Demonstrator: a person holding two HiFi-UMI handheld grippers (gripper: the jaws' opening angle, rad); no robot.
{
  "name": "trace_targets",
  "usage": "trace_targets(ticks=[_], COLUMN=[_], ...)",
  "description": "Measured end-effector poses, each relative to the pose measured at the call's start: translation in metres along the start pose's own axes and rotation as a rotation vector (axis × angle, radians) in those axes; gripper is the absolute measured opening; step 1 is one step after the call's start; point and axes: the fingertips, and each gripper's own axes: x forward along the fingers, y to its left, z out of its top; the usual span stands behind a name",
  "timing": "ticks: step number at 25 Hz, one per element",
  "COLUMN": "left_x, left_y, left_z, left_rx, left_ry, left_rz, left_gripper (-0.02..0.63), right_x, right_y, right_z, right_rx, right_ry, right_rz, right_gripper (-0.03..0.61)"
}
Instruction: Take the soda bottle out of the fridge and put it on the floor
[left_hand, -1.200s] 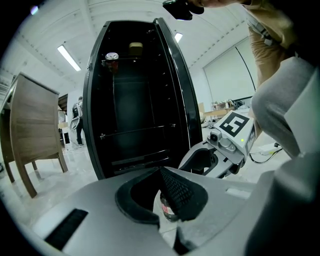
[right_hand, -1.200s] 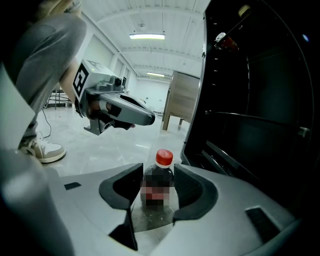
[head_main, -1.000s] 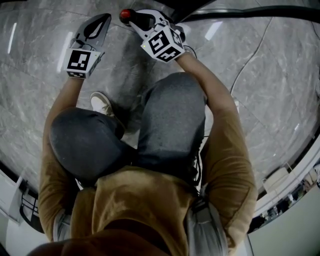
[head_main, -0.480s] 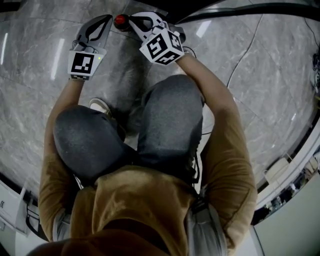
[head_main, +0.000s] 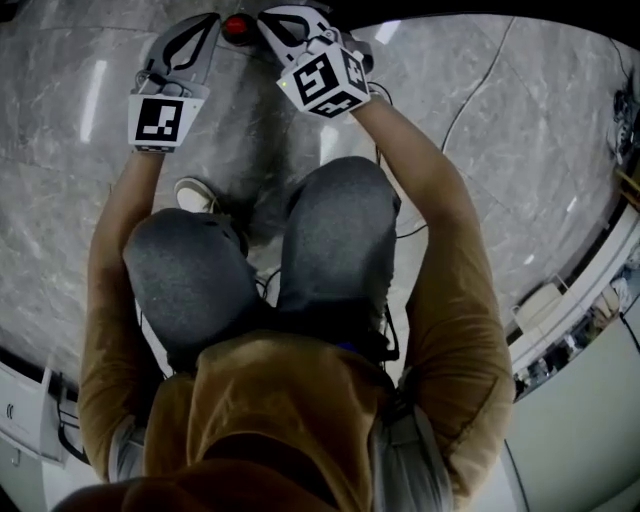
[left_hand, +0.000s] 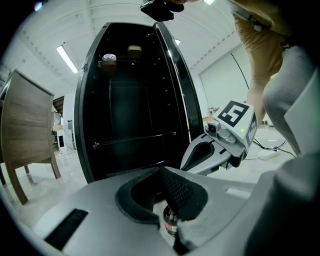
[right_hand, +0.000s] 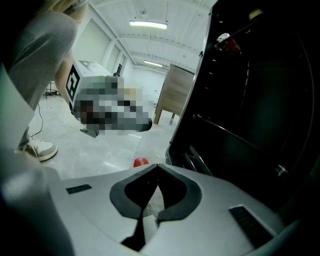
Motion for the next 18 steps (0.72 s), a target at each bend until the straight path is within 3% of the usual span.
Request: trace_targets(ticks=[7, 11, 15, 18], left_x=[-0.015, -0.038, -0.060, -0.081], left_y=[0.005, -0.002, -0.003, -0.003], left_z=[0.025, 0.054, 0.102, 0.167], left_rx=[-0.064, -0.090, -0.095, -0.097], left_ry=[-0.010, 0.006, -0.017, -0.034], left_rz=[0.002, 0.002, 0.017, 0.036], left_gripper=[0.002, 0.002, 0.002, 0.002], right_x=[-0.010, -0.036, -0.071, -0.113], right_y=[-0.002, -0.005, -0.011, -0.022], right_z=[0.018, 0.052, 0.092, 0.137], right_rx=[0.055, 0.060, 0.063, 0.034], right_ry=[0.047, 0.055, 0.059, 0.060], right_rz=[-0.031, -0.025, -0.021, -0.018], right_gripper=[0.000, 0.000, 0.000, 0.000])
